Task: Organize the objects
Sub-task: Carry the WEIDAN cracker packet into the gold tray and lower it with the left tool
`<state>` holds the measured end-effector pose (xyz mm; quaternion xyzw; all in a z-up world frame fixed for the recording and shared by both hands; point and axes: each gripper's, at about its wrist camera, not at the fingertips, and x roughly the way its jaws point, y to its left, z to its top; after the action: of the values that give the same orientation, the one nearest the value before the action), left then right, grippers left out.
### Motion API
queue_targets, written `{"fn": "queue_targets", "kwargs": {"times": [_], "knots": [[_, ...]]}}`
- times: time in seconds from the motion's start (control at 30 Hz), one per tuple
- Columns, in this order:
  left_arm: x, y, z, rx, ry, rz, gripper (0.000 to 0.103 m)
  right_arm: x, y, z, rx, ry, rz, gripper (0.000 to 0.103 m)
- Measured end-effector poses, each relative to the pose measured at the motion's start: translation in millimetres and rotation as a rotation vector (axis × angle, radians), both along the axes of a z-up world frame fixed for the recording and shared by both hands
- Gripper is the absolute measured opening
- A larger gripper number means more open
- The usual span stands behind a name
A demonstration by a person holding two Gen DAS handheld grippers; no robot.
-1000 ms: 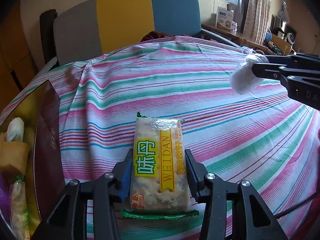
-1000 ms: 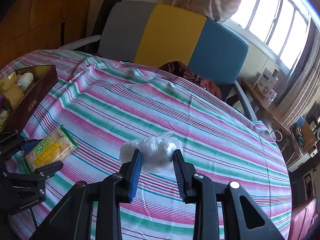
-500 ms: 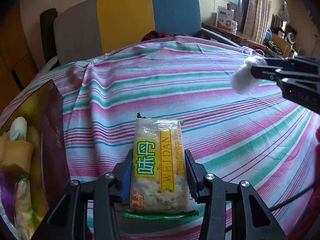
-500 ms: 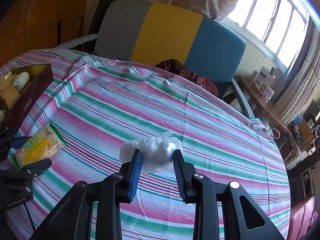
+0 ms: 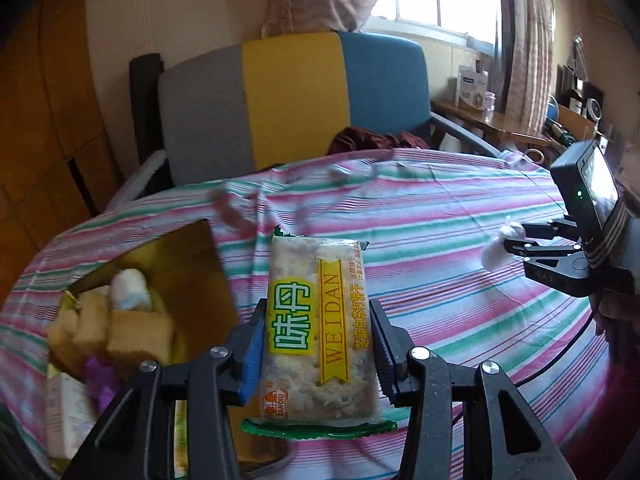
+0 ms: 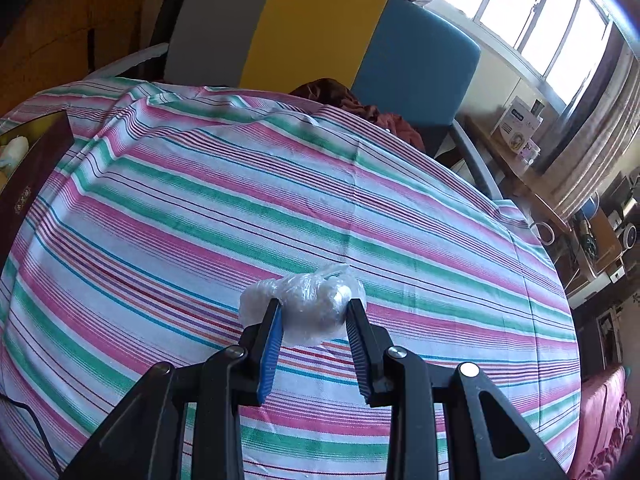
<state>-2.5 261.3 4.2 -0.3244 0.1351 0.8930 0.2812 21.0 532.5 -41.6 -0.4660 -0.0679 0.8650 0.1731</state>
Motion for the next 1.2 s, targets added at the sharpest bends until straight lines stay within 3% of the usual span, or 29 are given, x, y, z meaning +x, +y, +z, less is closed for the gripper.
{"fn": "queue_targets", "kwargs": {"times": [0.4, 0.63, 0.87, 1.2], "knots": [[-17.9, -91.8, 10.0, 0.034, 0.016, 0.166, 0.047, -2.6, 20.2, -10.4, -0.04, -0.065, -0.103, 0.031], [-27.8, -133.1, 3.7, 0.034, 0.005, 0.24, 0.047, 0.4, 15.4, 8.4, -0.101, -0.032, -0.147, 0.031], [-33.8, -155.1, -6.9, 0.025, -0.009, 0.282, 0.047, -2.9, -26.2, 27.2, -0.22, 0.045, -0.1, 0.031], [-46.8, -169.5, -28.6, -0.011, -0.037, 0.318, 0.047, -29.4, -122.4, 60.9, -0.363, 0.13, 0.108, 0.031]]}}
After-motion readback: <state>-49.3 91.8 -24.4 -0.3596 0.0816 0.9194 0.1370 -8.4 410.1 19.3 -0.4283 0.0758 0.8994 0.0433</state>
